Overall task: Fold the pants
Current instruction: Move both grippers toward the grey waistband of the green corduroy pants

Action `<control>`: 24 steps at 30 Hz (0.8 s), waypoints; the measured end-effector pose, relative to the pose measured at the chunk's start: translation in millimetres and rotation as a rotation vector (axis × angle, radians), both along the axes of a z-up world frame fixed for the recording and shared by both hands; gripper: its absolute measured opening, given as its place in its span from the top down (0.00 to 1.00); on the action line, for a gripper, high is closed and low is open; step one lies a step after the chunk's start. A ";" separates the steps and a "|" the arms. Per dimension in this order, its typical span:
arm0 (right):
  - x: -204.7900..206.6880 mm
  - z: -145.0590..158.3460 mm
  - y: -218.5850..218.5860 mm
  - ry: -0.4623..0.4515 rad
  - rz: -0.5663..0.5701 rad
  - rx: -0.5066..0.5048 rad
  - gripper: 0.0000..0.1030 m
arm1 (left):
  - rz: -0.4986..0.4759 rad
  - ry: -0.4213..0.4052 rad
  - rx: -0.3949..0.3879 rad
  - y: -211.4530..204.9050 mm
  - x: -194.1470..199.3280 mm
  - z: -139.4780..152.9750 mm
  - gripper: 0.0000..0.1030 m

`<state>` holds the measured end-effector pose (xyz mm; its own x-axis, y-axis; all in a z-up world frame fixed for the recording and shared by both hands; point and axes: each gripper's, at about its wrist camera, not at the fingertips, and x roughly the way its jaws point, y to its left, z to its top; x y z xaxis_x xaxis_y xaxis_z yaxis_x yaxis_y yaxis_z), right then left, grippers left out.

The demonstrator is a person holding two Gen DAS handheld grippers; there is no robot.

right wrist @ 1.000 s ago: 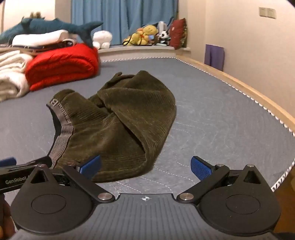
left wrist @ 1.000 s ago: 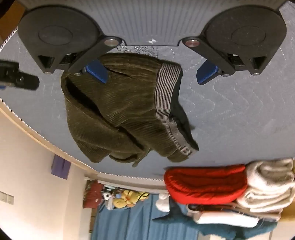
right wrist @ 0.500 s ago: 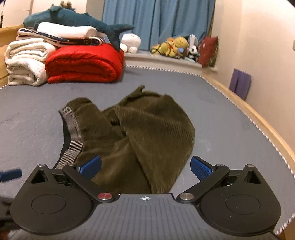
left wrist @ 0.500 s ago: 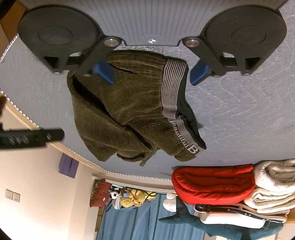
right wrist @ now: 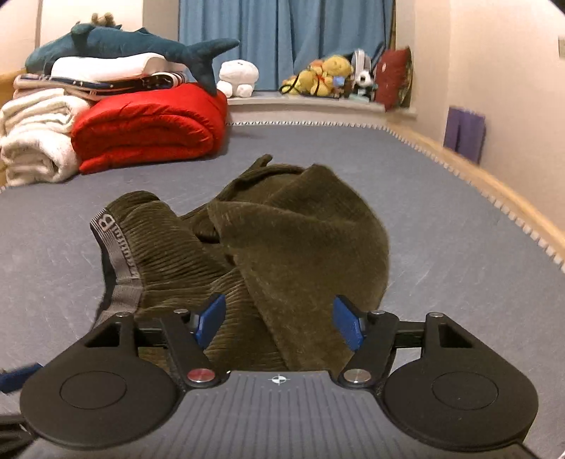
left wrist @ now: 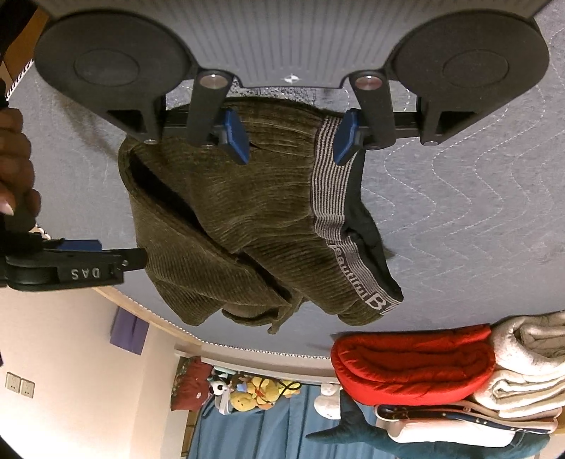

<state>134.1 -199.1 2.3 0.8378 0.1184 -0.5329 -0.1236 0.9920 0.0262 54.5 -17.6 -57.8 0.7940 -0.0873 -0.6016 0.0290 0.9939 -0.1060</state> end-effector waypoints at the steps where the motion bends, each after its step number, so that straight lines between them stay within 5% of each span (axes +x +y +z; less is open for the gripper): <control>1: 2.1 -2.1 -1.0 0.013 0.000 0.018 0.28 | -0.003 0.002 0.003 -0.8 0.7 -0.6 0.43; 24: 17.7 -10.8 -1.0 0.033 -0.007 -0.002 0.22 | 0.023 -0.013 -0.076 10.7 0.9 21.9 0.35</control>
